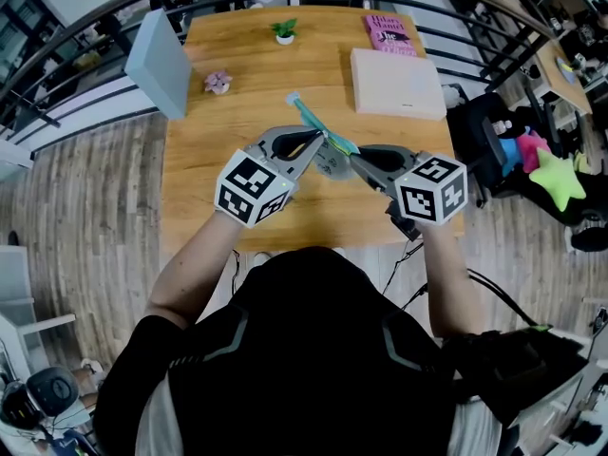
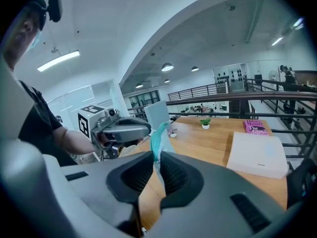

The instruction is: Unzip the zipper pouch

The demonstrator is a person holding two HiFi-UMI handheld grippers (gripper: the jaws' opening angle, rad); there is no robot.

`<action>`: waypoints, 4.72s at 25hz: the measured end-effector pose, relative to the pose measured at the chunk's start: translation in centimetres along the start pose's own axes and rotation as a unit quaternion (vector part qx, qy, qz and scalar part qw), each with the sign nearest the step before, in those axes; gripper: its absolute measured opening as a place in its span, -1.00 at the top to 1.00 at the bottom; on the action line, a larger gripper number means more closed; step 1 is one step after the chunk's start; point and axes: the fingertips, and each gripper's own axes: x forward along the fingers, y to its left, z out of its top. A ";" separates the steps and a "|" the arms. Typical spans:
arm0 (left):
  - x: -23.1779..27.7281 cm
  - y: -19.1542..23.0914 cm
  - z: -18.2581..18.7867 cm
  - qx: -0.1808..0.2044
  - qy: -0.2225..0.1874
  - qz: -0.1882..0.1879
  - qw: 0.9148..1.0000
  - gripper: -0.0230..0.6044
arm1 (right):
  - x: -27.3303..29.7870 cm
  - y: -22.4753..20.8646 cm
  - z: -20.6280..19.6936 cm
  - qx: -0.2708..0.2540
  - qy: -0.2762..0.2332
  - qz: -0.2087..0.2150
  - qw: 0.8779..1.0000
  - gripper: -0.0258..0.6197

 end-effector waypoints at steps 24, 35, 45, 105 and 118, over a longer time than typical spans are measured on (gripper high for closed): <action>-3.9 8.1 -2.7 -0.048 0.017 0.149 0.988 0.83 | 1.4 -3.1 -0.7 -0.021 0.021 -0.007 1.000 0.76; -3.7 9.1 -5.3 -0.068 0.046 0.170 0.982 0.82 | 3.5 -5.4 -1.7 -0.029 0.043 0.001 0.999 0.76; 0.3 10.6 -11.2 -0.115 0.106 0.190 0.969 0.82 | 8.1 -11.7 -4.6 -0.080 0.095 -0.016 0.992 0.75; 0.1 6.8 -20.8 -0.163 0.143 0.105 0.971 0.81 | 8.9 -14.1 -15.1 -0.001 0.144 -0.100 0.985 0.41; -4.7 9.3 -6.1 -0.071 0.020 0.125 0.989 0.81 | -0.9 -9.8 -0.8 -0.023 -0.032 -0.183 0.982 0.49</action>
